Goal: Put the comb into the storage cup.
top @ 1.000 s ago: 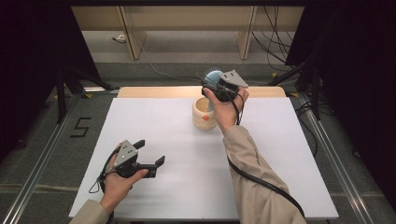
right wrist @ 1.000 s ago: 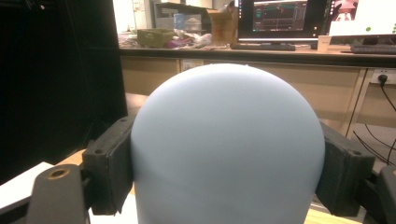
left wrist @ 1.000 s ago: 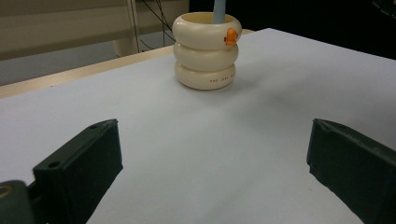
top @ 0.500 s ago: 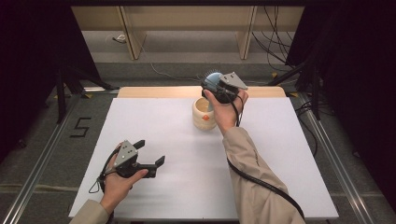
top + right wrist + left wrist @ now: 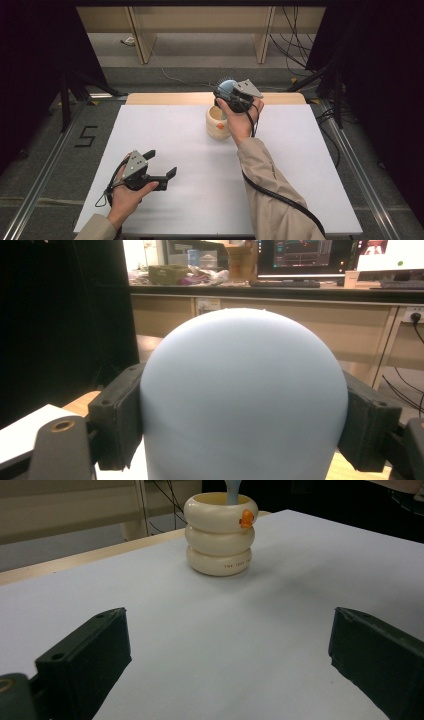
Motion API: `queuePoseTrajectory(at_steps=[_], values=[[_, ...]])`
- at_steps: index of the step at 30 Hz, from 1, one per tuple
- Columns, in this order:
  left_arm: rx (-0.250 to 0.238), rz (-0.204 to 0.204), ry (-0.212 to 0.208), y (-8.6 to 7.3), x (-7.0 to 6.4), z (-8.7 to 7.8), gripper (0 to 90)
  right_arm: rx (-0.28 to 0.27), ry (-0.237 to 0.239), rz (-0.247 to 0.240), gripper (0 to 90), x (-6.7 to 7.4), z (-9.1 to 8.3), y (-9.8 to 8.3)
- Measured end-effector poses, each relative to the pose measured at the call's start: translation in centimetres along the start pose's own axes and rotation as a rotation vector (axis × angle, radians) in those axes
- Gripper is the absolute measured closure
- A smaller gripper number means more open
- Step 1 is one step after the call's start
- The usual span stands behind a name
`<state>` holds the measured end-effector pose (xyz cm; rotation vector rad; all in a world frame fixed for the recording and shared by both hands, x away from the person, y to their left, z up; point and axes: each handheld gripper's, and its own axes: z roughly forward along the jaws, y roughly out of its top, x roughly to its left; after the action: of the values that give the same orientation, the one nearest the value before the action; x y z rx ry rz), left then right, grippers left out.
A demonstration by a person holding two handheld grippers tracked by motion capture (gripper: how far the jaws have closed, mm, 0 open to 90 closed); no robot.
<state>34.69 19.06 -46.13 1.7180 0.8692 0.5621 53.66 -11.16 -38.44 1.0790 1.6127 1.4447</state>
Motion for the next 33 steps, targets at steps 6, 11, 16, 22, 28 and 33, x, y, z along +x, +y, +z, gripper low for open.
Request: queuePoseTrajectory(at_steps=[6, 11, 16, 22, 28, 33], values=[[-0.001, -0.001, 0.000, 0.01, 0.00, -0.01, 2.7, -0.001, 0.003, -0.004, 20.7, 0.13, 0.03, -0.03], [-0.002, -0.002, 0.000, 0.01, -0.01, 0.00, 2.7, -0.001, 0.005, -0.002, 20.7, 0.19, 0.06, -0.07], [0.000, 0.000, 0.000, 0.01, 0.00, -0.01, 2.8, 0.001, 0.004, -0.001, 20.7, 0.27, 0.08, -0.16], [-0.002, -0.002, 0.000, 0.02, 0.00, -0.01, 2.7, 0.008, 0.003, -0.006, 20.6, 0.26, 0.15, -0.46], [0.001, 0.001, -0.002, 0.02, 0.00, 0.02, 2.7, 0.015, 0.008, -0.008, 20.7, 0.38, 0.28, -0.74], [0.002, 0.000, -0.002, 0.01, 0.00, 0.02, 2.8, 0.015, 0.014, -0.018, 20.6, 0.59, 0.24, -0.79]])
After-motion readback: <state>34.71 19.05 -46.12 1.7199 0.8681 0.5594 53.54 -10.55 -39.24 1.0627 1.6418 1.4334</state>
